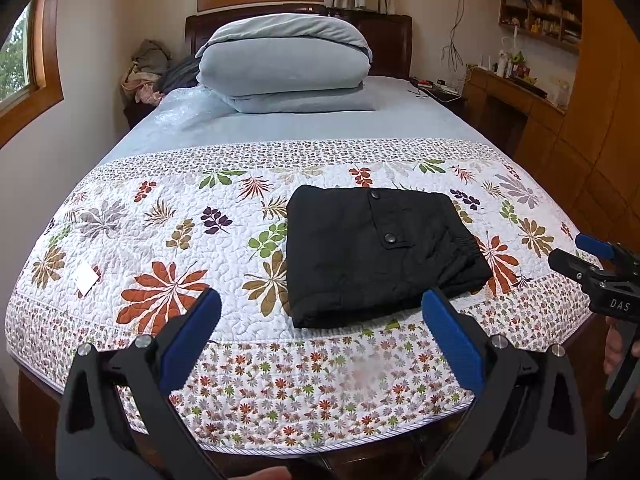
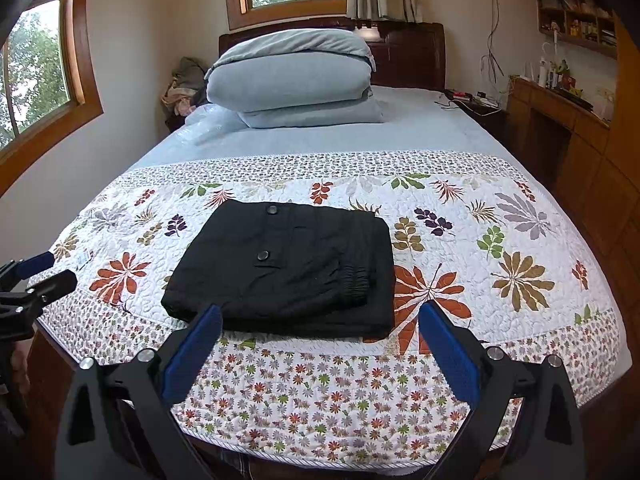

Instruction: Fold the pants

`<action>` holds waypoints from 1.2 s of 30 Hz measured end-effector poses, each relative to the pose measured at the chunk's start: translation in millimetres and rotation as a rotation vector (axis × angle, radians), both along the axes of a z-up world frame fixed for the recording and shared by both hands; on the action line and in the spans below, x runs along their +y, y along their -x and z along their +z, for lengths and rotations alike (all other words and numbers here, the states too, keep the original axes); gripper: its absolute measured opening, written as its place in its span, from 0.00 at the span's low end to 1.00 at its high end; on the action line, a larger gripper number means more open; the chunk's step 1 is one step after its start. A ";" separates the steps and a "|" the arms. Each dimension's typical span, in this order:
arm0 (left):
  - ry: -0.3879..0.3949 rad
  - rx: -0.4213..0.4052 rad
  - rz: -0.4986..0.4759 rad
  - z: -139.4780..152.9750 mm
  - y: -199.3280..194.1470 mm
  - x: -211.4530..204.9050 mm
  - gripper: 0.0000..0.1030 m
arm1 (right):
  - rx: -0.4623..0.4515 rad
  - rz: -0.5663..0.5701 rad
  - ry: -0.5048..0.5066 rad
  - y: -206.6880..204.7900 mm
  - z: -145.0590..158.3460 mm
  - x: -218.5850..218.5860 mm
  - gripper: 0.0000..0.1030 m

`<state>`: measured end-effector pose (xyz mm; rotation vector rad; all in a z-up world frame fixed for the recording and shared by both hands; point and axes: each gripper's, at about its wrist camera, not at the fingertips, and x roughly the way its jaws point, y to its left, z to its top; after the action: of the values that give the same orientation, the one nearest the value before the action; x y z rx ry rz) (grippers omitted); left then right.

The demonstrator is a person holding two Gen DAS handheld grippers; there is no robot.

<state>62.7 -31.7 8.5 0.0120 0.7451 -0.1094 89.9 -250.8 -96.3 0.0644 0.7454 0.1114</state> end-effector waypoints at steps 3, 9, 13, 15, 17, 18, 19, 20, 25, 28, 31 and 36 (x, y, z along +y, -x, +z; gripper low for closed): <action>0.000 0.000 0.000 0.0 -0.3 -0.2 0.97 | 0.000 0.000 0.000 0.1 0.0 0.2 0.97; 0.001 -0.003 -0.001 1.8 -0.1 -0.1 0.97 | 0.000 0.000 0.000 0.2 -0.1 0.5 0.97; 0.001 -0.008 -0.004 3.1 0.4 0.9 0.97 | -0.002 0.002 0.004 0.3 0.4 1.5 0.97; 0.006 -0.008 -0.005 3.3 0.7 1.9 0.97 | 0.000 0.004 0.004 -0.1 0.8 2.0 0.97; 0.018 -0.003 -0.009 3.3 0.7 3.4 0.97 | -0.002 0.004 0.005 0.0 1.3 2.0 0.97; 0.024 -0.001 -0.006 3.4 0.5 4.6 0.97 | -0.001 0.004 0.005 -0.2 1.1 2.1 0.97; 0.025 -0.001 -0.005 3.6 0.5 5.0 0.97 | -0.001 0.005 0.006 -0.3 1.6 2.4 0.97; 0.021 -0.003 -0.006 3.6 0.8 5.0 0.97 | -0.002 0.004 0.005 -0.2 1.5 2.3 0.97; -0.080 -0.065 0.070 2.8 11.9 0.5 0.98 | -0.002 0.004 0.004 -0.6 2.3 2.1 0.97; -0.101 -0.065 0.044 3.1 11.8 -3.0 0.98 | -0.002 0.004 0.007 -0.7 2.5 2.2 0.97; -0.083 -0.057 0.064 4.4 9.3 -0.8 0.98 | -0.001 0.005 0.006 -0.4 2.1 2.1 0.97; -0.084 -0.062 0.036 7.0 9.5 -2.6 0.98 | 0.002 0.000 0.004 -0.3 1.4 1.4 0.97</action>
<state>53.2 -34.3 15.6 0.0821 0.6870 -0.0434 90.2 -249.4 -94.9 0.0612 0.7475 0.1095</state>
